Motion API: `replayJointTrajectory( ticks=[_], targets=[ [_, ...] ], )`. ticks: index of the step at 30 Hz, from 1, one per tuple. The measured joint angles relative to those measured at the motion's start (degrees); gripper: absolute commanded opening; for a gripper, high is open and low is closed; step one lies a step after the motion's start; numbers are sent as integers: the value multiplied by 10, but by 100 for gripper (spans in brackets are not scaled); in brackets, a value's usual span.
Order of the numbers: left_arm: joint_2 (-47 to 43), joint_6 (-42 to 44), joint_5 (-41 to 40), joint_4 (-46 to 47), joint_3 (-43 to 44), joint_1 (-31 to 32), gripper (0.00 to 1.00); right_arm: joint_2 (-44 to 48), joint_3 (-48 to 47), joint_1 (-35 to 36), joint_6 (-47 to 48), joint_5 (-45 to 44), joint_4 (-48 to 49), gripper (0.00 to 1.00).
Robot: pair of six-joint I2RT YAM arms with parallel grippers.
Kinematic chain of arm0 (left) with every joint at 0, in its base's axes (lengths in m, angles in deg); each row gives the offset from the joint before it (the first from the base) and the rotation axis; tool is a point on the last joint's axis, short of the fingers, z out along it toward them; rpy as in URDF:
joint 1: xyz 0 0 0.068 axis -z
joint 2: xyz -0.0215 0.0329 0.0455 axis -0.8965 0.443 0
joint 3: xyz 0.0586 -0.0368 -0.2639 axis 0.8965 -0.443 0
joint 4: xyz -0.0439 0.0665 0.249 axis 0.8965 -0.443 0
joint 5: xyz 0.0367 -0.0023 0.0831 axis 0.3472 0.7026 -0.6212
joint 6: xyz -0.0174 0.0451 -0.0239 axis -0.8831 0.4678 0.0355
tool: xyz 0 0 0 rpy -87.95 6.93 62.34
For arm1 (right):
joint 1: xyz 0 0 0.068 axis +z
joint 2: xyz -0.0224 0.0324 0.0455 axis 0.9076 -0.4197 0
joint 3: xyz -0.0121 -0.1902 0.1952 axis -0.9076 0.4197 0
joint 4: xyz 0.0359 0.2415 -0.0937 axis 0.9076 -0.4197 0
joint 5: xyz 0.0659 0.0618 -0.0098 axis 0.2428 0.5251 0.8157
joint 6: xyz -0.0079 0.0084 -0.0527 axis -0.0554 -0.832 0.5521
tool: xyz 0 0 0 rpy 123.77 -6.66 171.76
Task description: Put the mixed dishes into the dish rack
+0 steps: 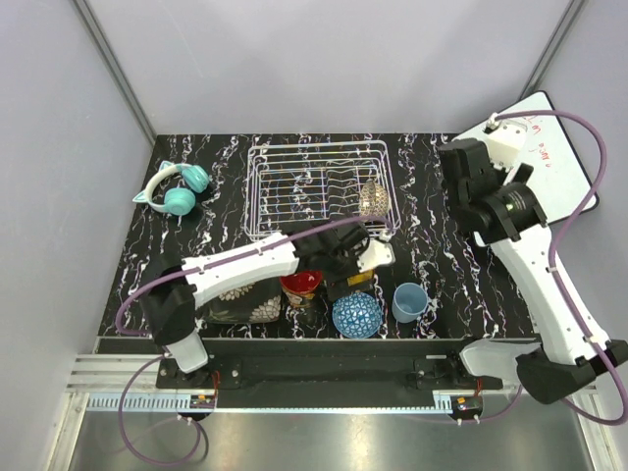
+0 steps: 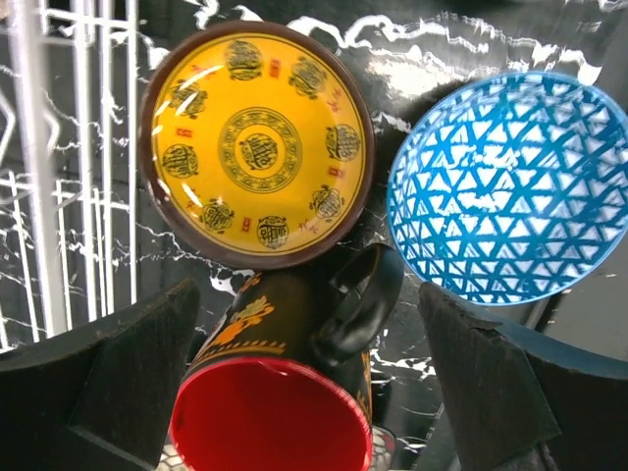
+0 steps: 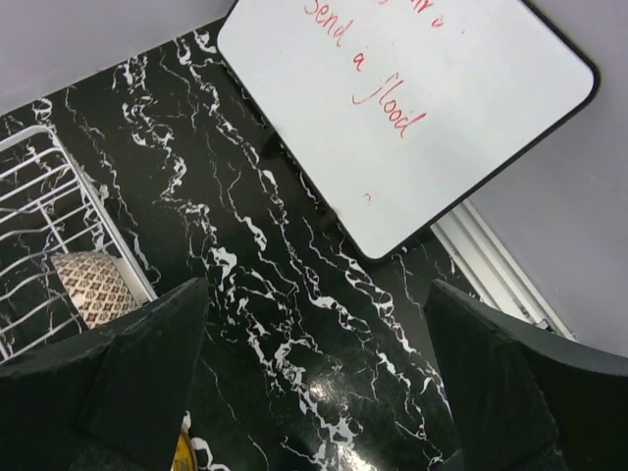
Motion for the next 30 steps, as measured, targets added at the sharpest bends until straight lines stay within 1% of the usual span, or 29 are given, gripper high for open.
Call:
replayJointTrajectory(
  ticks=[3, 8, 15, 19, 26, 30],
  targets=[
    [2, 15, -28, 12, -13, 36, 99, 31, 52, 0, -13, 16, 10, 100],
    [16, 22, -40, 28, -12, 92, 99, 7, 99, 0, -19, 40, 17, 100],
    [54, 23, -51, 16, 16, 120, 99, 0, 104, -4, -19, 48, 19, 100],
    [70, 14, -64, -10, 50, 147, 99, 2, 108, -19, -19, 48, 19, 100],
    [77, -7, -64, -51, 85, 178, 99, 12, 119, -55, -18, 48, 19, 100],
    [78, -24, -64, -64, 87, 191, 99, 29, 120, -62, -16, 49, 19, 100]
  ],
)
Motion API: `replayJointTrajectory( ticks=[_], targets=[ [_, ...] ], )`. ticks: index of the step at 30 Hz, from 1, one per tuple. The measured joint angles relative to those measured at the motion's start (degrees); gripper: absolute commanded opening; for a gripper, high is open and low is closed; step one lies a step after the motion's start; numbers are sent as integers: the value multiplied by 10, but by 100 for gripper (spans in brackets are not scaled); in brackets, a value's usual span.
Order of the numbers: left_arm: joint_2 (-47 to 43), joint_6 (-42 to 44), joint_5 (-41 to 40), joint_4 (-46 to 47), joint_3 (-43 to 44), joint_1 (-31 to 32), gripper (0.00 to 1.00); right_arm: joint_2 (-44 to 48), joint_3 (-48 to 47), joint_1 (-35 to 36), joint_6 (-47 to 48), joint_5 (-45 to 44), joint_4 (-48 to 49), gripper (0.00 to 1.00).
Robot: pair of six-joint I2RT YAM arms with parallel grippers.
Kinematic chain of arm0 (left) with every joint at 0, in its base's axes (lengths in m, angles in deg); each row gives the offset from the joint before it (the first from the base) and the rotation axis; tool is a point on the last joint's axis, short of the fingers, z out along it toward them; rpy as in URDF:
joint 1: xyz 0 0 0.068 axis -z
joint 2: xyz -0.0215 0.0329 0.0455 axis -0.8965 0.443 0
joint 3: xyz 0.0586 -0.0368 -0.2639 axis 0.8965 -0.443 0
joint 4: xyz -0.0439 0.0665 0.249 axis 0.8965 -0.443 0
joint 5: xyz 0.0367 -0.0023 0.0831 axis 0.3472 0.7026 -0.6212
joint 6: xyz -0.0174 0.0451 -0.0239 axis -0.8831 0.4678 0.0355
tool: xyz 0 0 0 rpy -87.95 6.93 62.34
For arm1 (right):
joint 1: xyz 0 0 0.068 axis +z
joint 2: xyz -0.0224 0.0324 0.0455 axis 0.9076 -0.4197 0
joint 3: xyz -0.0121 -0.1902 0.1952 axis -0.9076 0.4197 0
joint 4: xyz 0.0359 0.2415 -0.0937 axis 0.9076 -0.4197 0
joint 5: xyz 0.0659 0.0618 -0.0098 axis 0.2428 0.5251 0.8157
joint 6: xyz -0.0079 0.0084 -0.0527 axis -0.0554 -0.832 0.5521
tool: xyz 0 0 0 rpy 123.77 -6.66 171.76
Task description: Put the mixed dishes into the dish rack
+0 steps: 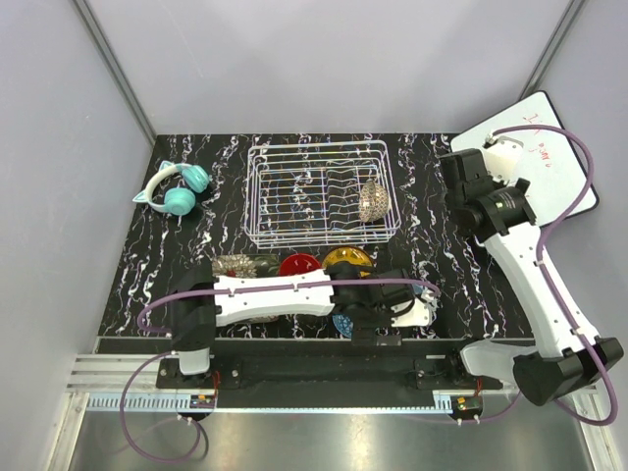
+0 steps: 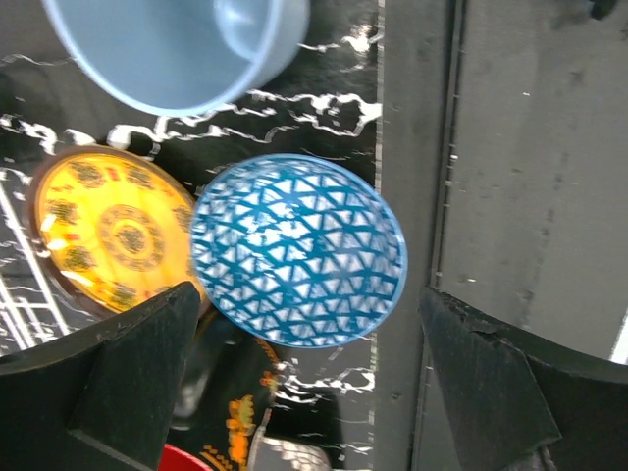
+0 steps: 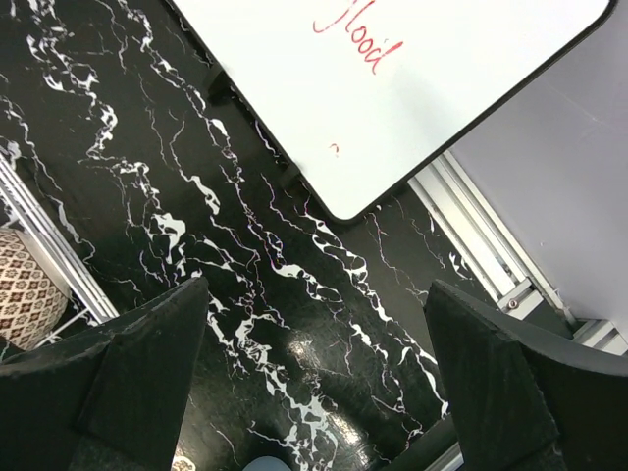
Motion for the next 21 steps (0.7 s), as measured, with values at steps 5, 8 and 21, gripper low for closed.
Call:
replayJointTrajectory(
  ticks=[5, 8, 21],
  targets=[
    [16, -31, 0, 2, -6, 3, 99, 30, 0, -1, 2, 5, -2, 100],
    [36, -46, -2, 12, -9, 3, 99, 37, 0, -2, 2, 5, -8, 100],
    [49, -76, -23, 71, -94, 10, 81, 24, 3, -2, 2, 6, -21, 100]
  ],
)
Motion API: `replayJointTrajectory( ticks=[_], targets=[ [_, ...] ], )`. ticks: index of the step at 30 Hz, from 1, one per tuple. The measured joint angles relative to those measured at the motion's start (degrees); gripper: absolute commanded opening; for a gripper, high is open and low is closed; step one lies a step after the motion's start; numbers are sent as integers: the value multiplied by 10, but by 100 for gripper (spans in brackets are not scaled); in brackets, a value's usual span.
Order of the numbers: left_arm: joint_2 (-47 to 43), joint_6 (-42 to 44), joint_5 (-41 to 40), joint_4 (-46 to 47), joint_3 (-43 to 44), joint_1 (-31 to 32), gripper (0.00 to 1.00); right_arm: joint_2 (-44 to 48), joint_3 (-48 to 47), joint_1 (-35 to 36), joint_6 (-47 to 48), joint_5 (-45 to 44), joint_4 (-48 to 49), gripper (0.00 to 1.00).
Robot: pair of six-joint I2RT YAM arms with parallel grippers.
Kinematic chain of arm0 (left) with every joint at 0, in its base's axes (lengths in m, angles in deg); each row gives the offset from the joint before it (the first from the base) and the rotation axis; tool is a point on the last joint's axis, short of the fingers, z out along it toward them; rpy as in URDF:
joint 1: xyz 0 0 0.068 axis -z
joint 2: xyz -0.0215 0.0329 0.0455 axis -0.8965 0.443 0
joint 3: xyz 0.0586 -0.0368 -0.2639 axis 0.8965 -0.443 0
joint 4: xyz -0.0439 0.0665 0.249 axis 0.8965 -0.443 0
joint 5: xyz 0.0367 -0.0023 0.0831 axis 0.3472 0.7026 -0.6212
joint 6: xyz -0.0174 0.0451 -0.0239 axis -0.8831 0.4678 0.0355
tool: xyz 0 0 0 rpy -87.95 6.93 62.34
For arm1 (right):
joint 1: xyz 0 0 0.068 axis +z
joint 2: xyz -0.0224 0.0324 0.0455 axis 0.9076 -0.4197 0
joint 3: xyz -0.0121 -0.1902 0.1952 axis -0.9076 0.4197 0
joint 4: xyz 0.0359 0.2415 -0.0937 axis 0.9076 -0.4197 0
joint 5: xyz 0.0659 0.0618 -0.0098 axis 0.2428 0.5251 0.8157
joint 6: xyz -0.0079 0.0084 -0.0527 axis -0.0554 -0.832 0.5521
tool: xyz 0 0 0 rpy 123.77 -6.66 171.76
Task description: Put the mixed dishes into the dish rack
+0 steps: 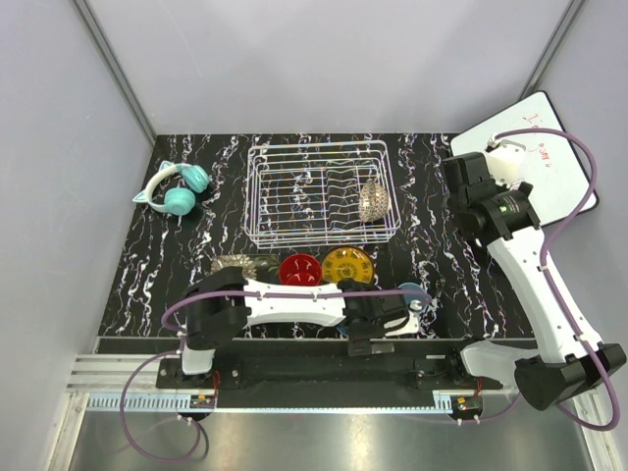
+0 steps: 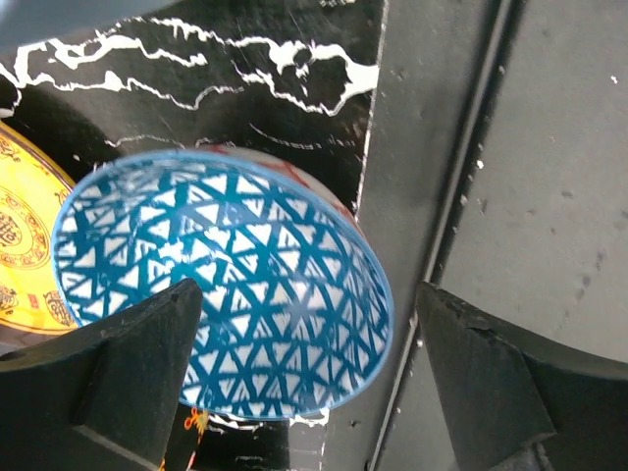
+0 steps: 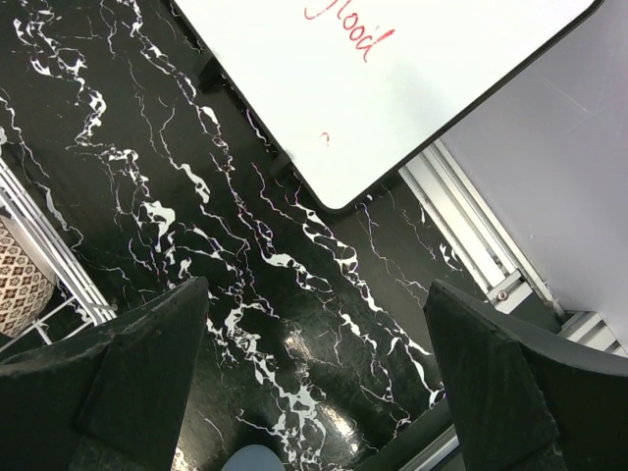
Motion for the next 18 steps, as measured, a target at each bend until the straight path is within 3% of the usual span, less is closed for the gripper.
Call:
replayJointTrajectory(
  ticks=[3, 6, 7, 9, 10, 12, 18],
  targets=[
    [7, -1, -10, 15, -1, 0, 75, -5, 2, 0, 0, 1, 0, 100],
    [13, 1, -25, 32, -3, 0, 60, -5, 2, 0, 2, 4, 1, 93],
    [16, 1, -27, 36, -3, 0, 47, -5, 3, 0, 2, 4, 2, 92],
    [22, 1, -35, 47, -3, 1, 31, -5, 4, 0, 2, 5, 4, 92],
    [26, 4, -36, 52, -3, 3, 16, -4, 6, 0, 2, 5, 6, 92],
    [36, 3, -42, 57, -3, 4, 1, -1, 10, 0, 2, 5, 7, 93],
    [39, 16, -72, 64, 4, 1, 0, 12, 19, 0, 2, 5, 7, 92]
  ],
)
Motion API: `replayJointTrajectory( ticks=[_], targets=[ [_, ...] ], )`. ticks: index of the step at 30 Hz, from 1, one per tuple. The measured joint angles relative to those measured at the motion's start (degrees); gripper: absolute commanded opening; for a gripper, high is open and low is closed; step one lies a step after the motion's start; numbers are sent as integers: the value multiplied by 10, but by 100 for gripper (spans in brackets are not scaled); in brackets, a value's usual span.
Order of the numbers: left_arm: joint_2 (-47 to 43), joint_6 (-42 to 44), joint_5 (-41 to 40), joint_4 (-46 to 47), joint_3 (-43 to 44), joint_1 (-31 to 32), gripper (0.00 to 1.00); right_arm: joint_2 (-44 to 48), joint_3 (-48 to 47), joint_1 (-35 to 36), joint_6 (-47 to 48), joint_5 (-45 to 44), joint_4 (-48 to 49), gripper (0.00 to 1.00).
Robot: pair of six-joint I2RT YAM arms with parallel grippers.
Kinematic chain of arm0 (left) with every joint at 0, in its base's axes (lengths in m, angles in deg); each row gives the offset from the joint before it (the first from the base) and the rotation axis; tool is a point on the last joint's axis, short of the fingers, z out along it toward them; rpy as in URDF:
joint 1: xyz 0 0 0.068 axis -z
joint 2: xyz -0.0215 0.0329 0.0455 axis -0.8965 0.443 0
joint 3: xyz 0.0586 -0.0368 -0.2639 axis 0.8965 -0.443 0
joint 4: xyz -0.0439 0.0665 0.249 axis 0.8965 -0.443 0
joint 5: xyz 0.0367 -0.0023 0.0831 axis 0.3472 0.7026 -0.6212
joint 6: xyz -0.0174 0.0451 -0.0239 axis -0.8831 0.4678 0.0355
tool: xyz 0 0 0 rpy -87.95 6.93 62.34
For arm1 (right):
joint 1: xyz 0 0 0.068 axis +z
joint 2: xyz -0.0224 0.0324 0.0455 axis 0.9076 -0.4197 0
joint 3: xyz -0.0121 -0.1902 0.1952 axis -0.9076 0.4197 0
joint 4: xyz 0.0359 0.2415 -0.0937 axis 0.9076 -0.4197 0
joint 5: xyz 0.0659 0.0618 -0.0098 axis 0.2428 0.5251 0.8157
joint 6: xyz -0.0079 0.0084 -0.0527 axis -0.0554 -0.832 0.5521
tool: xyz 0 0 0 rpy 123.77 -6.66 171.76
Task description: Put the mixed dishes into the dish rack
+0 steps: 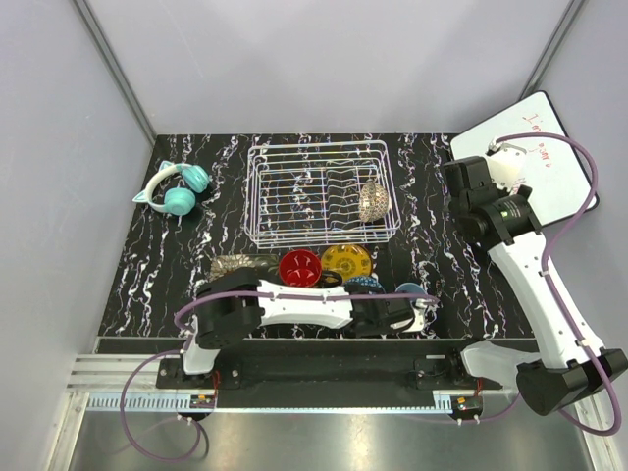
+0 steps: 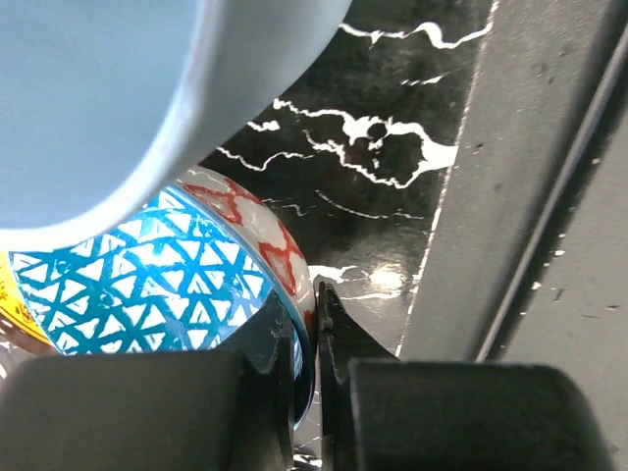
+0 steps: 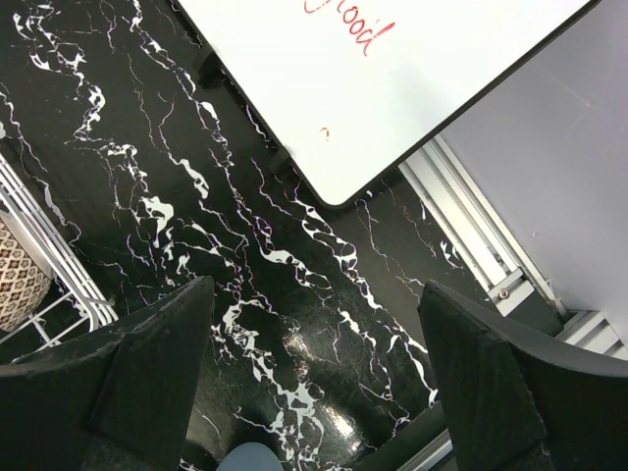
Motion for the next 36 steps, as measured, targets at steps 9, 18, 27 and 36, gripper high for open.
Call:
replayJointTrajectory(
  ticks=[9, 18, 27, 36],
  targets=[
    [-30, 11, -2, -65, 26, -7, 0, 3, 15, 0, 0, 0, 7, 94],
    [-123, 41, 101, -216, 262, -38, 0, 0, 24, 0, 0, 11, 28, 94],
    [-76, -122, 412, -180, 554, -334, 0, -3, 90, 0, -5, 21, 63, 93],
    [76, -447, 741, 101, 508, -429, 0, 19, 175, -1, -23, 41, 99, 89]
  ],
)
